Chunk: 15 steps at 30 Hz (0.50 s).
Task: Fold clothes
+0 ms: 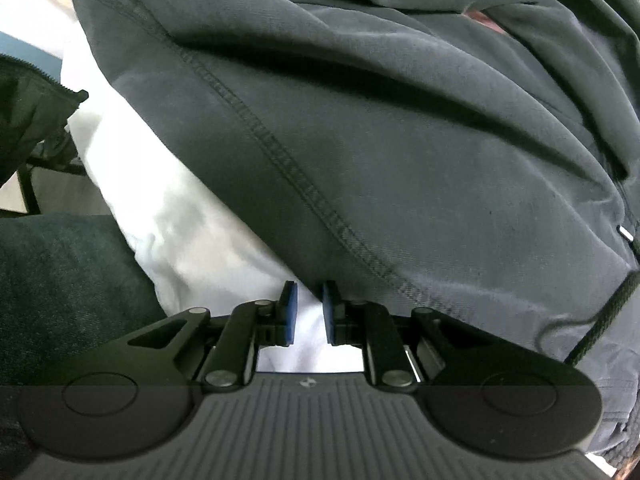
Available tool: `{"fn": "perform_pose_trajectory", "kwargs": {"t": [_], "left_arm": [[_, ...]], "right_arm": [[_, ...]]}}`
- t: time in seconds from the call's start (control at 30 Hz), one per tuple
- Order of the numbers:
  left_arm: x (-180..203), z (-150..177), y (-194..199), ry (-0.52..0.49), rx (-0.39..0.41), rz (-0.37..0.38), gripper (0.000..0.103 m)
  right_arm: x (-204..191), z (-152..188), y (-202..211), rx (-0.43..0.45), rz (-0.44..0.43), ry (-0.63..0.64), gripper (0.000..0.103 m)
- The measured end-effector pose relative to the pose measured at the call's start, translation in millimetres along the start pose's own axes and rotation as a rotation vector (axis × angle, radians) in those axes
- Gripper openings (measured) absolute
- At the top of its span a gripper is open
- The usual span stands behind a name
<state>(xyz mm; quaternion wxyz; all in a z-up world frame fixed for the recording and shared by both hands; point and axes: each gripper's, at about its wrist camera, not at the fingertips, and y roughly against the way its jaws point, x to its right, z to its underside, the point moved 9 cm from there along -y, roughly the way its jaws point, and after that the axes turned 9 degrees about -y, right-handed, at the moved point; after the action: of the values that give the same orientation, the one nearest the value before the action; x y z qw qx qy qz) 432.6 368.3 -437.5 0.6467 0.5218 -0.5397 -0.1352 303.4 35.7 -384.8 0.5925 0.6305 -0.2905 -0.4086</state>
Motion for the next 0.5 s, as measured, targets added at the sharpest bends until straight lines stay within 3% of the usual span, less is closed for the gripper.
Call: {"fn": "perform_pose_trajectory", "kwargs": {"t": [0.13,0.27,0.5], "left_arm": [[2.1,-11.7,50.6,0.038,0.157,0.053,0.002],[-5.4,-23.9,111.6,0.095,0.315,0.06,0.002],[-50.1,-26.3,213.6,0.281,0.548,-0.002,0.002]], "right_arm": [[-3.0,-12.3,3.7,0.003,0.004,0.005,0.016],[-7.1,-22.8,6.3,-0.009,0.01,0.023,0.016],[-9.2,-37.9,17.2,-0.017,0.009,0.041,0.016]]}}
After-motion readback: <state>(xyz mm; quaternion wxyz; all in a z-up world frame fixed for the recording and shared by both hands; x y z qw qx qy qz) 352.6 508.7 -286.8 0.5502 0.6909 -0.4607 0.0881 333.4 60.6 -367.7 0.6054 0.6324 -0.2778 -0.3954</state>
